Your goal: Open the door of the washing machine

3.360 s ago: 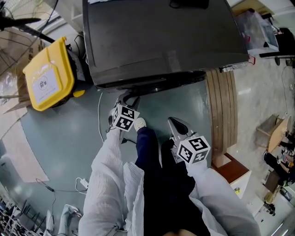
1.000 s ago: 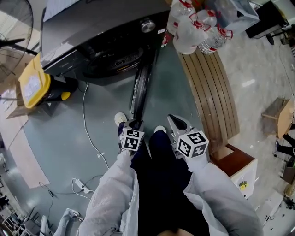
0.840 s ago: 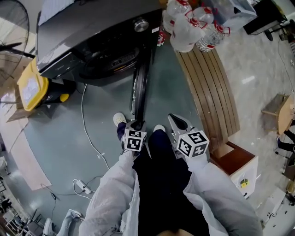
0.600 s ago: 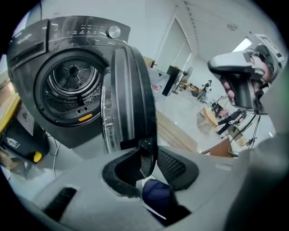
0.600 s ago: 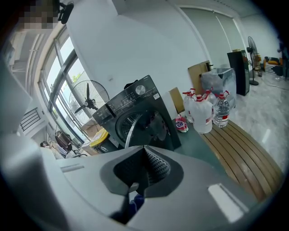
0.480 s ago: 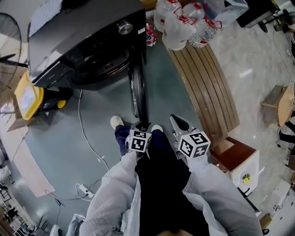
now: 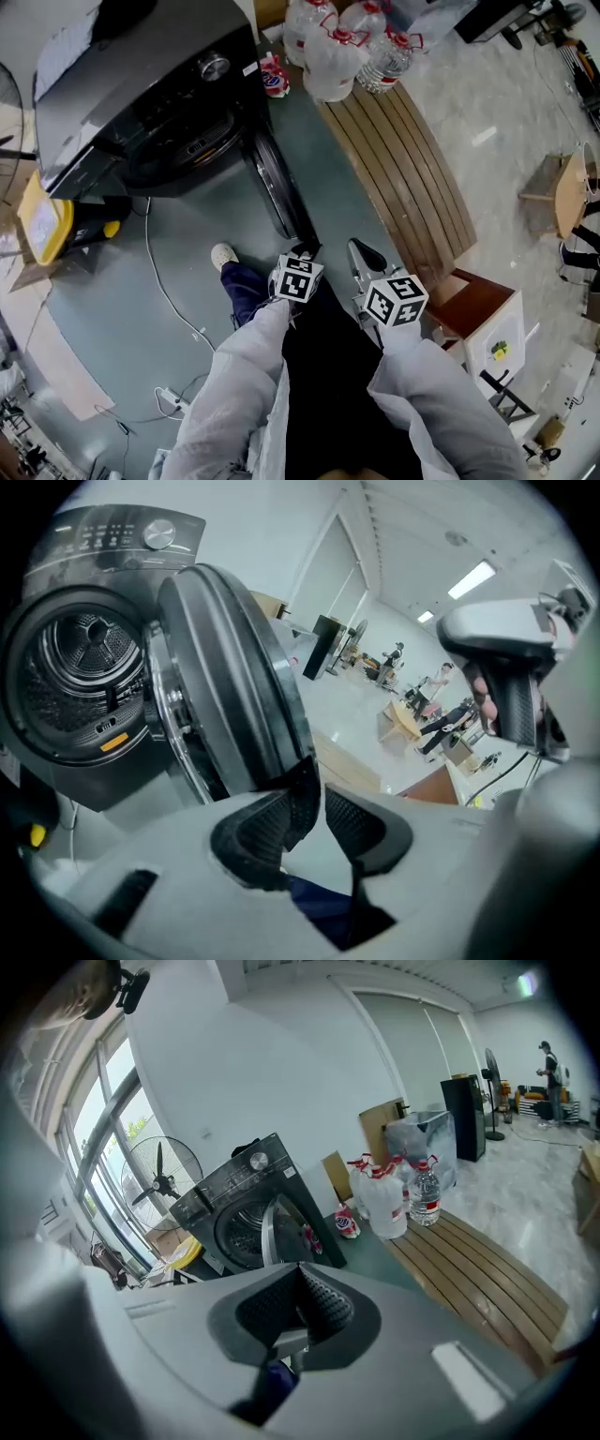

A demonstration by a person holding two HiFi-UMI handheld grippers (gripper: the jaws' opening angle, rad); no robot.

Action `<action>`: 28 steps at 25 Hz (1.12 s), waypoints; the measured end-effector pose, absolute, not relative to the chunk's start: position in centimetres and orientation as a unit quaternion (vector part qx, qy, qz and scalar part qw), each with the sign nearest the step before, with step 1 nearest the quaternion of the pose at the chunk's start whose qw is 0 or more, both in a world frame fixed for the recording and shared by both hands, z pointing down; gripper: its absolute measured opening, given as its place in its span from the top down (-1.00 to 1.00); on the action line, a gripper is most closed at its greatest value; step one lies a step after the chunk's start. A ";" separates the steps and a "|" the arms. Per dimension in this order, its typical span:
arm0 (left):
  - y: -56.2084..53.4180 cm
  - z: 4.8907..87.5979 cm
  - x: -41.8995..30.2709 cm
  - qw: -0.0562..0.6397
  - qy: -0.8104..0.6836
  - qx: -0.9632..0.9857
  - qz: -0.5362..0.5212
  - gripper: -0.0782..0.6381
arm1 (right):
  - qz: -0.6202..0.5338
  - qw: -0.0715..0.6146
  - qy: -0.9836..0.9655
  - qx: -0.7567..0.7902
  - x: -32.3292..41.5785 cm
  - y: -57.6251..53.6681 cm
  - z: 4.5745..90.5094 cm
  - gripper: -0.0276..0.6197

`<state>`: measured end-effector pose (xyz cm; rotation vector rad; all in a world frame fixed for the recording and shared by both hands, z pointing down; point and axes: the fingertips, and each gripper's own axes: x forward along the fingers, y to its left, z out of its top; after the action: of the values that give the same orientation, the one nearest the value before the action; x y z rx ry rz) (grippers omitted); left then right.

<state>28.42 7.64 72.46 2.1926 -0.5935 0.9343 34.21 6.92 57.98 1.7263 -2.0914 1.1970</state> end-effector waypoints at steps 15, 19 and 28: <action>10.4 63.2 28.2 0.336 -0.192 0.873 0.298 0.27 | 0.396 0.061 -0.702 0.588 36.4 8.7 54.3 0.89; 7.9 58.6 23.7 0.342 -0.252 0.869 0.253 0.27 | 0.380 0.055 -0.723 0.575 34.5 7.1 51.5 0.89; 2.0 47.2 11.7 0.279 -0.389 0.861 0.173 0.34 | 0.326 0.050 -0.783 0.528 28.6 2.1 43.7 0.89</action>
<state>11.72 1.96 47.22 2.3091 -1.0433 0.4635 28.59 2.12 43.73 1.6081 -2.3823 0.9919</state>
